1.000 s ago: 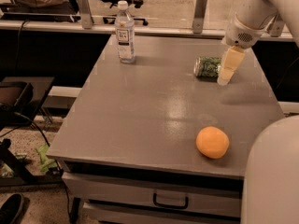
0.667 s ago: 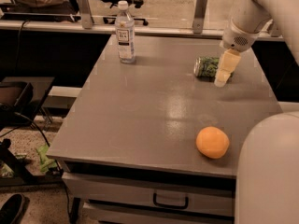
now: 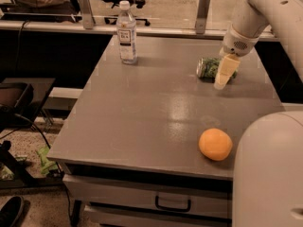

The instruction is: Pick green can

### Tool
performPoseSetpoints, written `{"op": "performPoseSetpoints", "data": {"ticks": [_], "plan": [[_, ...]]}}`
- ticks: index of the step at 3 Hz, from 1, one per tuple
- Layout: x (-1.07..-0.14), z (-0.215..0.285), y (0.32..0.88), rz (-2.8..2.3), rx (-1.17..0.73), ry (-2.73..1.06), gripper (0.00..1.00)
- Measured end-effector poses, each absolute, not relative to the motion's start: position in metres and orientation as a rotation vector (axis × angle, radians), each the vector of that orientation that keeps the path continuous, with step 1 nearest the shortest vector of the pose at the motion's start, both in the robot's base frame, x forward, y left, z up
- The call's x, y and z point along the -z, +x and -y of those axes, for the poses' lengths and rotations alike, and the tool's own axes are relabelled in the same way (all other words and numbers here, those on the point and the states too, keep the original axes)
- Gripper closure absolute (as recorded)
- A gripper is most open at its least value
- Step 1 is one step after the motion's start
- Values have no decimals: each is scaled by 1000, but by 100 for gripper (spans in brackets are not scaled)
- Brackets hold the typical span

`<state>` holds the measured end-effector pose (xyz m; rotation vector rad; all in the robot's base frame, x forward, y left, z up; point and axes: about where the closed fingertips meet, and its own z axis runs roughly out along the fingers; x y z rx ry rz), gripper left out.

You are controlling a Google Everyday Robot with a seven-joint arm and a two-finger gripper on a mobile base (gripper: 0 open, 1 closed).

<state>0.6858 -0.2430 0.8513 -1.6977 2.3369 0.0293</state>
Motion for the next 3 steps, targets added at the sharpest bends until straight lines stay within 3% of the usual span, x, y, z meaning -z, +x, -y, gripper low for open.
{"op": "performPoseSetpoints", "data": {"ticks": [3], "plan": [[-860, 223, 685, -2301, -68, -1721, 85]]}}
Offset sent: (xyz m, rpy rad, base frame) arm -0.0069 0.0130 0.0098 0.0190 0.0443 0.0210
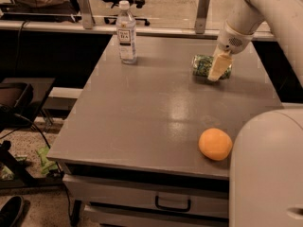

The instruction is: Pick green can

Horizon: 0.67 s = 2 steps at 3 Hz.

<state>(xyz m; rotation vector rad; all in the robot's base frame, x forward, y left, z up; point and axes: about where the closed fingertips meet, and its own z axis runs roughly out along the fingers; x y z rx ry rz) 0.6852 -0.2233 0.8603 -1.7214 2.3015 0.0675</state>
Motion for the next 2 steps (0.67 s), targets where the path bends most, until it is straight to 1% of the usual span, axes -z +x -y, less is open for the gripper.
{"op": "performPoseSetpoints", "data": {"ticks": [1, 2], "plan": [[-879, 206, 673, -2240, -90, -1747, 100], [-905, 191, 659, -2180, -85, -1795, 100]]}}
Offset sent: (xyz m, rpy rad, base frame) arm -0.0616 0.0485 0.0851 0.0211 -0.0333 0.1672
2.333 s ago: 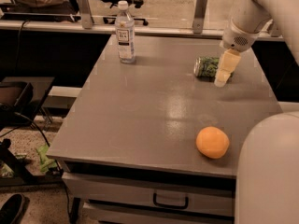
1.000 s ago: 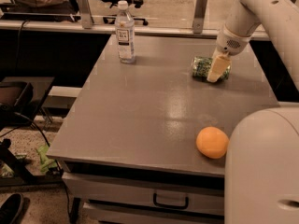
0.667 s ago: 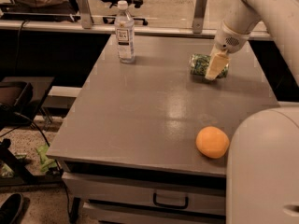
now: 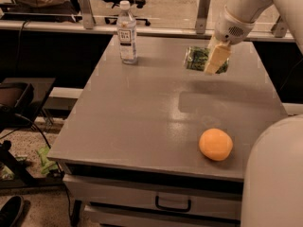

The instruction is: Pick green can

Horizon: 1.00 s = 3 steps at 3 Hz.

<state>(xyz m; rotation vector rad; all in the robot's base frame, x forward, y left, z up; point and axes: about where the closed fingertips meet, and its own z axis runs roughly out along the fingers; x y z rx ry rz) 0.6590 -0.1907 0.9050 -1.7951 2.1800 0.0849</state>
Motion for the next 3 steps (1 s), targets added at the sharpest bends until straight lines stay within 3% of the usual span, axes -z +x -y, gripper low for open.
{"op": "performPoseSetpoints", "data": {"ticks": [3], "plan": [[-965, 166, 641, -2065, -13, -1864, 100]]}}
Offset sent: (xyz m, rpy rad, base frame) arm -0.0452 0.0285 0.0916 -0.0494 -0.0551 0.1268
